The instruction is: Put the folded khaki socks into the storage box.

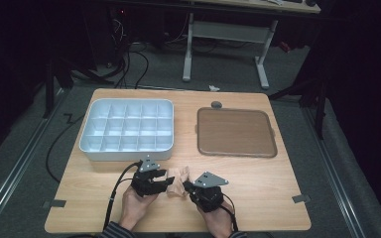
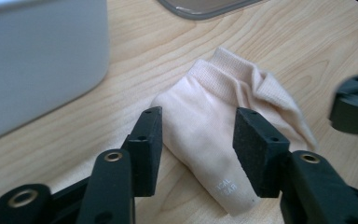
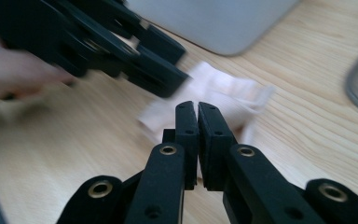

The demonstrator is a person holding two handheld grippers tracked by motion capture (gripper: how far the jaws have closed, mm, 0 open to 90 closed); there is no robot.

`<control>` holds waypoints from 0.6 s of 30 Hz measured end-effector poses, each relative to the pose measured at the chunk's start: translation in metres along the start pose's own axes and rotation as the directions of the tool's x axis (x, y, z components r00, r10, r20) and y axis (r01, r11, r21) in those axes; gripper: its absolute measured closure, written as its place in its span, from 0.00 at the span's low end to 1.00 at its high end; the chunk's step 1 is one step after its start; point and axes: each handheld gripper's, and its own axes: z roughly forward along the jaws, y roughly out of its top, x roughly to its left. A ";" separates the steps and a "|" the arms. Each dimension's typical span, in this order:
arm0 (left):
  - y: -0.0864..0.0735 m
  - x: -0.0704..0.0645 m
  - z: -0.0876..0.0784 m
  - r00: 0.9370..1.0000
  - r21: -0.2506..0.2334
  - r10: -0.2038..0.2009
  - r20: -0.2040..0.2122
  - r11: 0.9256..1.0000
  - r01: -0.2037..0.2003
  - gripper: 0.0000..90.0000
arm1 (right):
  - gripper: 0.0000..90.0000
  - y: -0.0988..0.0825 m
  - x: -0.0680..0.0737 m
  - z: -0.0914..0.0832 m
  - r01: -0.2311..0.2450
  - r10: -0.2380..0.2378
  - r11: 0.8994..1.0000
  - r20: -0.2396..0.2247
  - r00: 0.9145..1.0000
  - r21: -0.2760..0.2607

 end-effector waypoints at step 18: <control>-0.016 -0.010 0.015 0.998 0.044 0.011 -0.056 0.999 -0.008 0.54 | 0.96 -0.002 0.004 0.037 0.013 -0.019 0.996 0.065 0.998 0.089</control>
